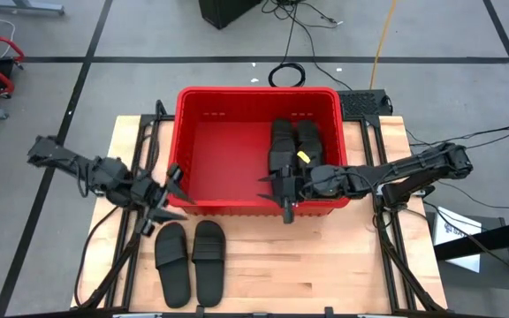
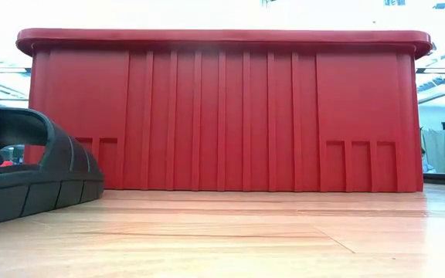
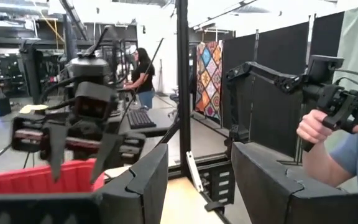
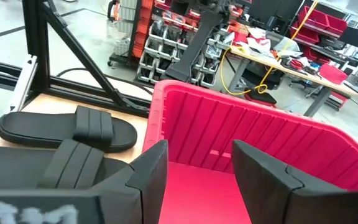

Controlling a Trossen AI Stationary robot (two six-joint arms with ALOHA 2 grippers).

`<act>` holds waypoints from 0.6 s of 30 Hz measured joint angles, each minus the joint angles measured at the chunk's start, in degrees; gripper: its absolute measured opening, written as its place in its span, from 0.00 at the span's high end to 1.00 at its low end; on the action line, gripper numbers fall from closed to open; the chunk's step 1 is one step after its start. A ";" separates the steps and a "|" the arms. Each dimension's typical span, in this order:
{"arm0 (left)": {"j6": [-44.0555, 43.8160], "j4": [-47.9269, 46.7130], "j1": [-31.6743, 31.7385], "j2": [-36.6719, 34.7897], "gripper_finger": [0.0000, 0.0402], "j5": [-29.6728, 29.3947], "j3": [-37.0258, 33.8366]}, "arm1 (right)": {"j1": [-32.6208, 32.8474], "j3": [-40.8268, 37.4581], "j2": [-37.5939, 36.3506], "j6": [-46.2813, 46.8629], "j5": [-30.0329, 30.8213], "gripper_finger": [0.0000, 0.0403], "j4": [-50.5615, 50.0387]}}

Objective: Pick and place slides into bin
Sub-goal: Put the black slide into the red bin

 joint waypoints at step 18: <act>7.25 -6.70 -31.32 15.91 0.55 -42.01 12.51 | 5.28 0.00 0.00 5.91 0.04 0.59 -1.88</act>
